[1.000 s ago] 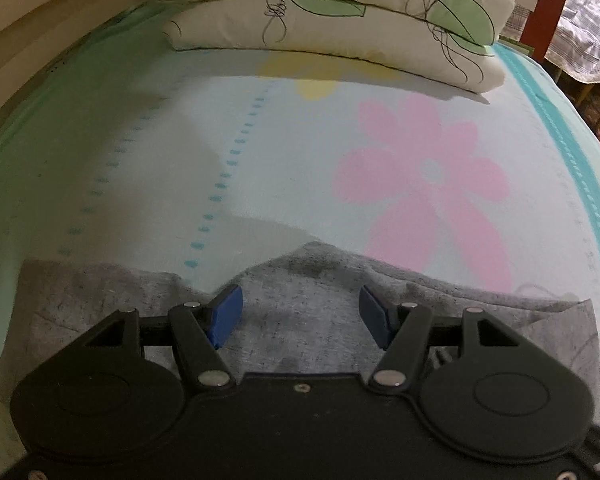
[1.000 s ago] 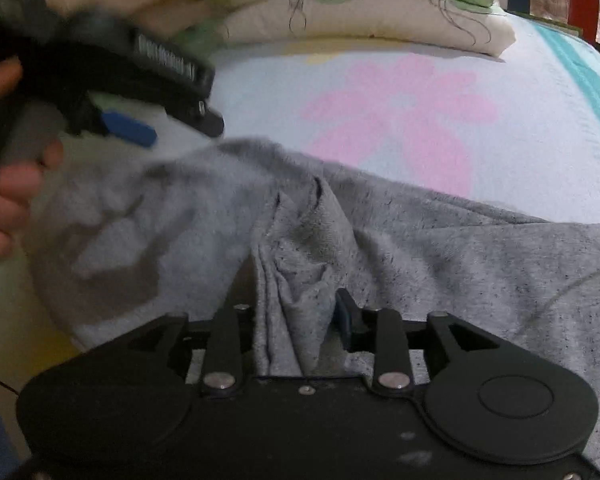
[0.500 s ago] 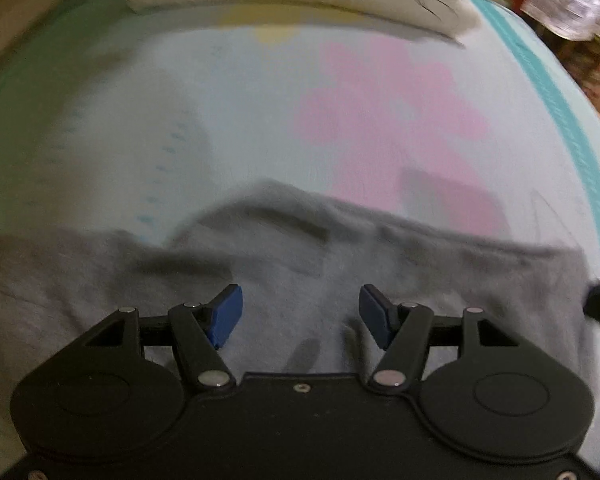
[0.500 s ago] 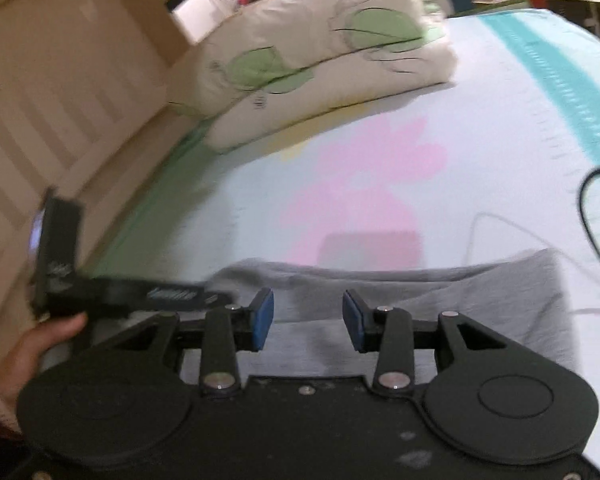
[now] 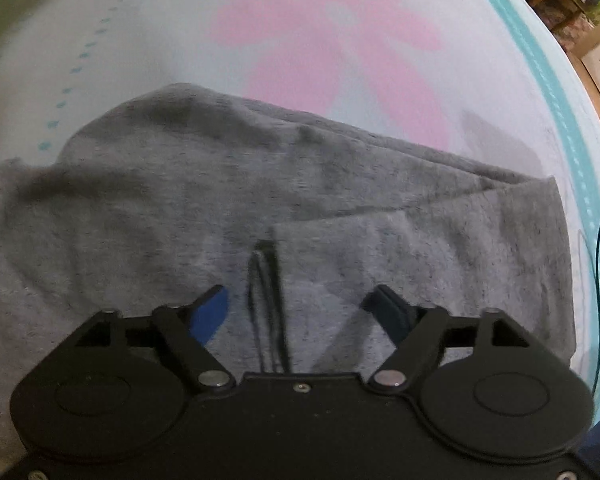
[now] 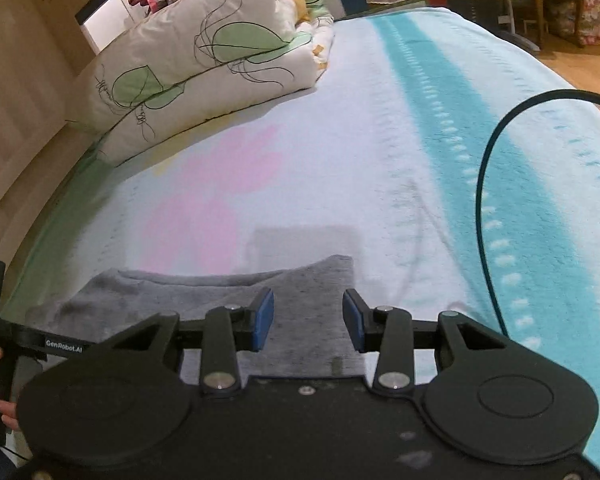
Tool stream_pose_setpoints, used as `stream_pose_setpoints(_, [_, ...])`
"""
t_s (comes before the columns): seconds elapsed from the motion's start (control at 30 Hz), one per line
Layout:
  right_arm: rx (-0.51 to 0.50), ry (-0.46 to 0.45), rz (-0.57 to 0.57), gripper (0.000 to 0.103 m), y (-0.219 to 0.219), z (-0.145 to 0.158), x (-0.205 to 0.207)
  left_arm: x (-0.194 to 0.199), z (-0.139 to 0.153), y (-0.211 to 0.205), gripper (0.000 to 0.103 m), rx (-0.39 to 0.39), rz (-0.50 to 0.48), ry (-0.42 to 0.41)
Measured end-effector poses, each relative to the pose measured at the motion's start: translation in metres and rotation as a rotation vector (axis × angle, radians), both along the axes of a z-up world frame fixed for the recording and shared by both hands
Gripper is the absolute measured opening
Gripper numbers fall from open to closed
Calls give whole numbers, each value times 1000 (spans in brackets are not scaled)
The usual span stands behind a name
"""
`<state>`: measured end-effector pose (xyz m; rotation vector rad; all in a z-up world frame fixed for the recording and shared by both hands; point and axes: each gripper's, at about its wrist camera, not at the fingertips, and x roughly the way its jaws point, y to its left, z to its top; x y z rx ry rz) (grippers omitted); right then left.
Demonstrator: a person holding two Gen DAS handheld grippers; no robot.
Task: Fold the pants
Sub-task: 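Fold the leg ends over toward the waistband and open right tool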
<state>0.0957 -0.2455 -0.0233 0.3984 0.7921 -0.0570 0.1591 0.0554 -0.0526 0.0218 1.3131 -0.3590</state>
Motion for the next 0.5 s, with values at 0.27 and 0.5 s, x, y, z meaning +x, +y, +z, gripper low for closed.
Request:
stream_pose_setpoints(0.27, [-15, -6, 18, 42, 1, -9, -5, -26, 13, -28, 21, 18, -104, -195])
stream_pose_setpoints(0.5, [-52, -9, 26, 42, 1, -8, -1, -30, 21, -24, 38, 57, -74, -246])
